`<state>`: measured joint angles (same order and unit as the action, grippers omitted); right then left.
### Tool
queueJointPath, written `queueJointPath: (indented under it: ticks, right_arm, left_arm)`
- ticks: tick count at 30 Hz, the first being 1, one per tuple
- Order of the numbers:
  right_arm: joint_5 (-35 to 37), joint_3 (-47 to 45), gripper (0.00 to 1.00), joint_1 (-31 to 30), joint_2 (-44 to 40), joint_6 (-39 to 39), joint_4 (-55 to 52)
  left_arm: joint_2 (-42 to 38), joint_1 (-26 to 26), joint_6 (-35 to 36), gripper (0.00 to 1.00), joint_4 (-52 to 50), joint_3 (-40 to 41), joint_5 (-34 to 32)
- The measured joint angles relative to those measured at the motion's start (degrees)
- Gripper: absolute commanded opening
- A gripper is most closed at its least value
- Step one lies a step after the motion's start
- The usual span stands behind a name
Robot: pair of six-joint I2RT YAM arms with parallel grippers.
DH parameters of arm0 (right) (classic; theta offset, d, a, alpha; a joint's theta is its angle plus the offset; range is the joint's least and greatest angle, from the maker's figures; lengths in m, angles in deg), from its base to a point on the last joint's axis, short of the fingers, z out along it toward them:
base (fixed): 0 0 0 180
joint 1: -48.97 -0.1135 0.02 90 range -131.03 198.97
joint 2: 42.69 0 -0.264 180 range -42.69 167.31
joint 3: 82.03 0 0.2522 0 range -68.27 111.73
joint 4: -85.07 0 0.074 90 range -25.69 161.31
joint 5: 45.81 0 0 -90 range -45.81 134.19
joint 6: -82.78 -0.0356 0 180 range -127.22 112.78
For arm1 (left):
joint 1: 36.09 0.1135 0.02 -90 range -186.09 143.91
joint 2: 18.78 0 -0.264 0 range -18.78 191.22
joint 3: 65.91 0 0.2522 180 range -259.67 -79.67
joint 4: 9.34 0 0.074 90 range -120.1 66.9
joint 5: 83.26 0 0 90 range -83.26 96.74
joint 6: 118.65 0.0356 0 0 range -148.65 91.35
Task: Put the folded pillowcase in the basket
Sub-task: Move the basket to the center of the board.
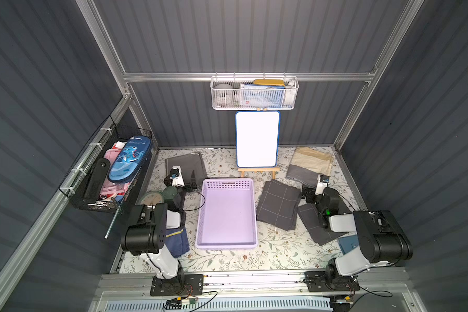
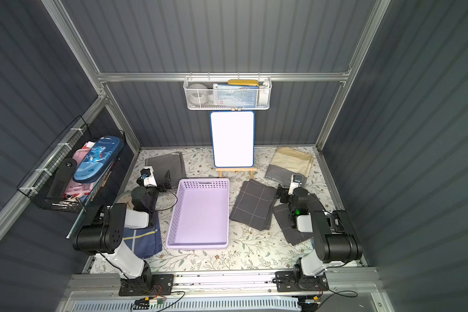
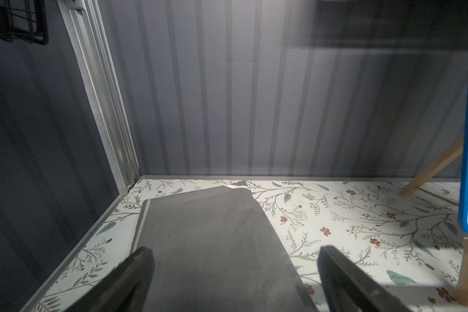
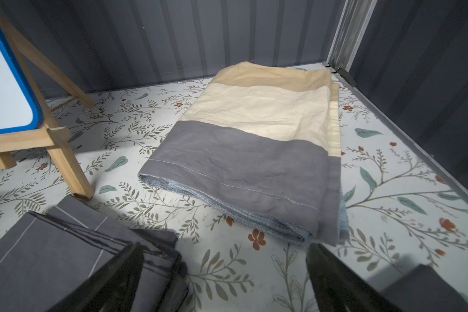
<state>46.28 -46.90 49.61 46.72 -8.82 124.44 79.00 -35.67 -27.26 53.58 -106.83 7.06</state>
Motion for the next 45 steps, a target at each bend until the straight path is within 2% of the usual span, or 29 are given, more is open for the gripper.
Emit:
queueJointPath:
  ticks: [28,33,36,41,43,45]
  right_arm:
    - [0.07,0.0,0.99,0.0,0.0,-0.09,0.0]
    - [-1.44,0.81,0.99,-0.04,-1.46,0.48,-3.56]
    - [-2.21,5.2,0.99,-1.27,-7.37,2.21,-14.69]
    - [2.05,16.02,0.99,-11.02,-17.42,4.24,-27.65]
    - [2.64,21.2,0.99,-13.29,-18.73,0.63,-34.71]
    - [3.06,27.06,0.99,-13.25,-18.69,-6.73,-44.0]
  left_arm:
    - [0.0,-0.83,0.02,1.0,1.22,0.52,-0.66]
    - [-0.33,-1.51,0.28,0.99,0.79,0.55,-3.43]
    - [-3.58,-4.13,1.4,1.0,-5.81,-1.16,-6.49]
    - [-13.51,-14.21,4.02,1.0,-17.14,-8.72,-12.44]
    - [-16.9,-18.75,4.07,0.99,-23.67,-14.12,-15.26]
    - [-18.82,-24.48,4.17,0.99,-30.82,-21.14,-18.43]
